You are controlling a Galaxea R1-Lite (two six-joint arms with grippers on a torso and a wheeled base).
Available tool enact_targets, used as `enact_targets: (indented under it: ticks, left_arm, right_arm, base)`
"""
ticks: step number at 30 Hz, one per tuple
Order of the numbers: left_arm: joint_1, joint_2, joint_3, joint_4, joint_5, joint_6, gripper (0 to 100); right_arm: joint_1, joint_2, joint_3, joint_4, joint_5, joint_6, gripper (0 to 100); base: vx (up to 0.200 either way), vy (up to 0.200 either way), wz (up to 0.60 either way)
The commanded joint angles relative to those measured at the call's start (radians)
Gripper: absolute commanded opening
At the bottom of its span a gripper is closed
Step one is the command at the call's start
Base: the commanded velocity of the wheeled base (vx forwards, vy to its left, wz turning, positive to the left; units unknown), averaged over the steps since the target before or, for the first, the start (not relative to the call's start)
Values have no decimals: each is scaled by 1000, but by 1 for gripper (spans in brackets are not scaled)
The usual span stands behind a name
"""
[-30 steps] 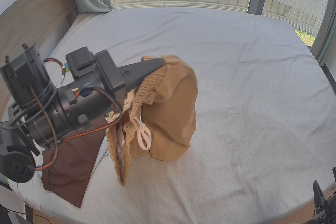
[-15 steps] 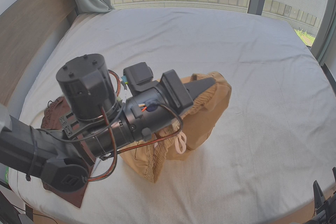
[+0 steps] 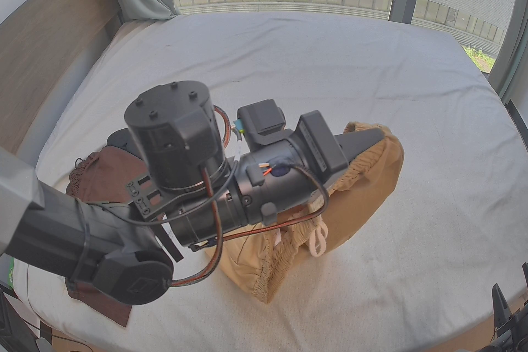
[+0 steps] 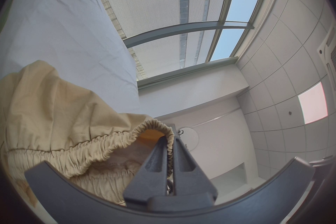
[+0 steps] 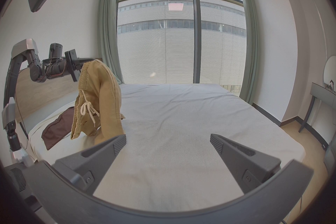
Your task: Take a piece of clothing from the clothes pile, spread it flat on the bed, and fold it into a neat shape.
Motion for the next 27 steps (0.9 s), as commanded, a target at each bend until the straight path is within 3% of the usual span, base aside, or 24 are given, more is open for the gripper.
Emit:
enact_targets:
  ticks: [1,8,15,21,27]
  left_arm:
    - [-30,29,-86,6,2,-40,0]
    - [-67,17,-202,22,5,-127,0]
    - [-67,-55,-215,19,14,-204,0]
    - [25,-149,-100,71,-2,-193,0]
    - [111,-172,60,95,-39,-41,0]
  right_arm:
    - [1,-16,18,0,0,0,100]
    - [1,-16,18,0,0,0,100]
    - [1,-16,18,0,0,0,100]
    - [1,-16,18,0,0,0,100]
    - [1,-16,18,0,0,0,100]
  base:
    - [0,0,0]
    - [0,0,0]
    - [0,0,0]
    - [0,0,0]
    - [0,0,0]
